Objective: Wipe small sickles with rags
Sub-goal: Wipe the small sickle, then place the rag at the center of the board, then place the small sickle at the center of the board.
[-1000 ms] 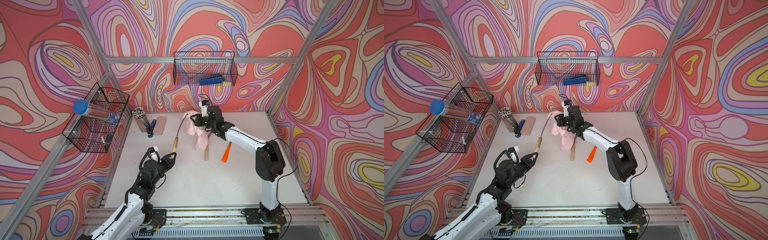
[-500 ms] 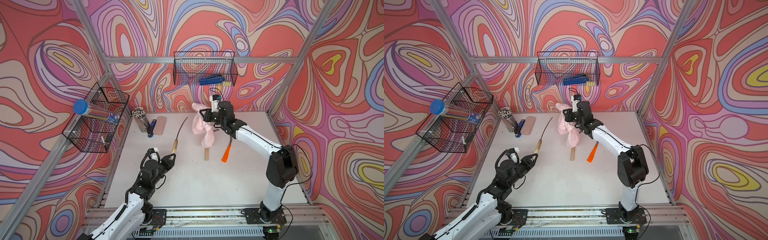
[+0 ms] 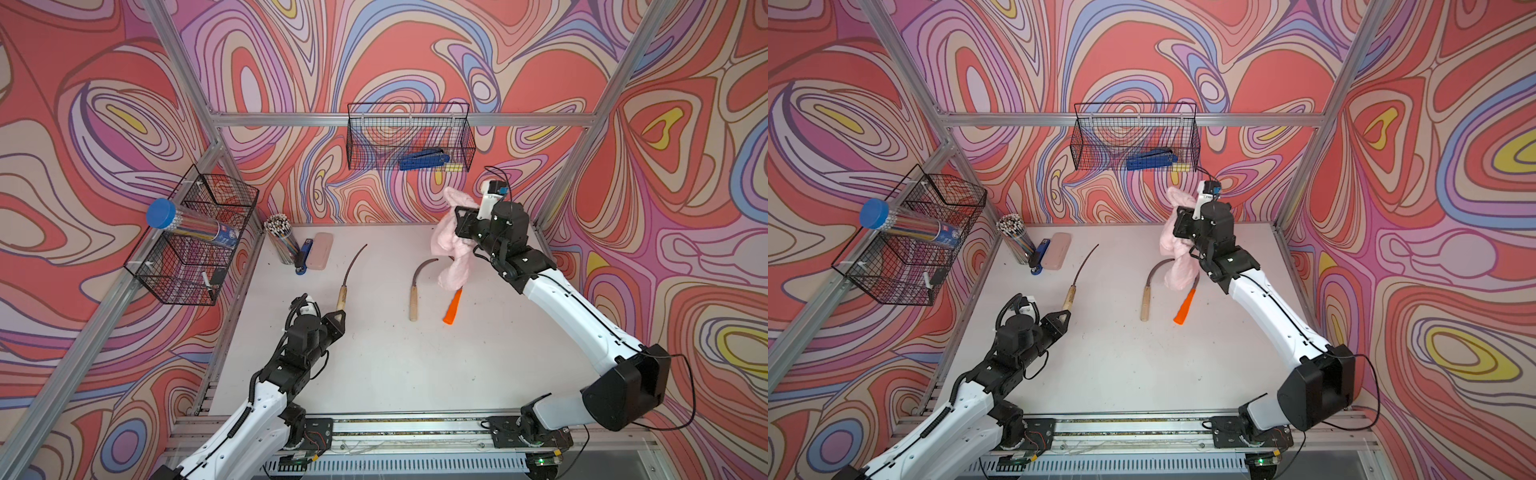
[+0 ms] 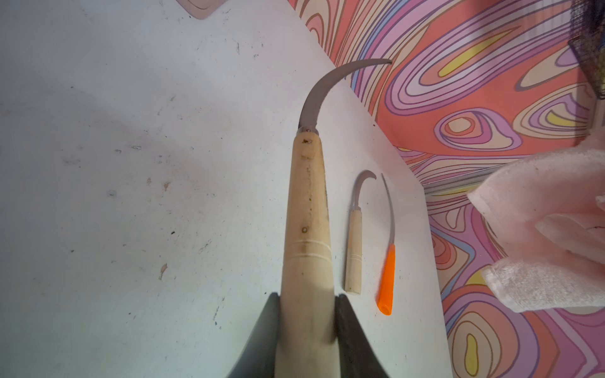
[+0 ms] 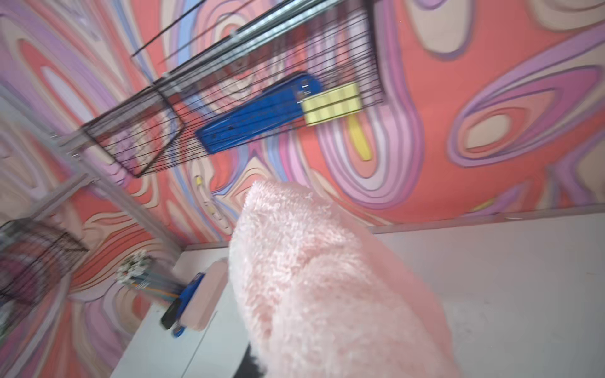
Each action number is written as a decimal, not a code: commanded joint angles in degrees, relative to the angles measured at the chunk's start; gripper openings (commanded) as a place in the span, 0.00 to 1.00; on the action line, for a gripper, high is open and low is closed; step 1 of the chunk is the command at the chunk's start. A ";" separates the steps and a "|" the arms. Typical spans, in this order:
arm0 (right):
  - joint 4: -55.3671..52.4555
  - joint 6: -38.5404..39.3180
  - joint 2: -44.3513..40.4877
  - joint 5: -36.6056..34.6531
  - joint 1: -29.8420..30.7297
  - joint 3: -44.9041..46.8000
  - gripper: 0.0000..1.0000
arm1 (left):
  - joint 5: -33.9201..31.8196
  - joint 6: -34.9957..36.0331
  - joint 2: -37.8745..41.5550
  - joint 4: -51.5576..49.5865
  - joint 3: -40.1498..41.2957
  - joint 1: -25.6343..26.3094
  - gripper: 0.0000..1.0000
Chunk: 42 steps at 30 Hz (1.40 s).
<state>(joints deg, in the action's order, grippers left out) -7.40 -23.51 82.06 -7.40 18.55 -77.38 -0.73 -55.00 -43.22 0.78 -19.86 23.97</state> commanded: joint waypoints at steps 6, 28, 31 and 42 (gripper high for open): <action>-2.40 -5.43 4.71 -10.12 -16.56 6.46 0.00 | -18.96 10.89 -10.89 -8.20 -11.11 11.69 0.00; 3.27 -2.47 33.32 -10.52 -25.40 0.57 0.00 | -30.24 20.78 -39.22 24.38 -9.04 16.38 0.00; 3.29 -2.00 34.29 -9.62 -25.40 0.09 0.00 | -33.10 21.04 -43.61 26.36 -11.25 17.29 0.00; 4.81 -1.62 34.63 -5.63 -25.40 0.24 0.00 | -35.10 20.04 -52.14 28.91 -15.96 19.14 0.04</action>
<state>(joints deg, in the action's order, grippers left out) -3.73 -25.82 115.94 -14.81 -6.68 -76.18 -34.15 -34.70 -94.72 27.38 -34.02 43.09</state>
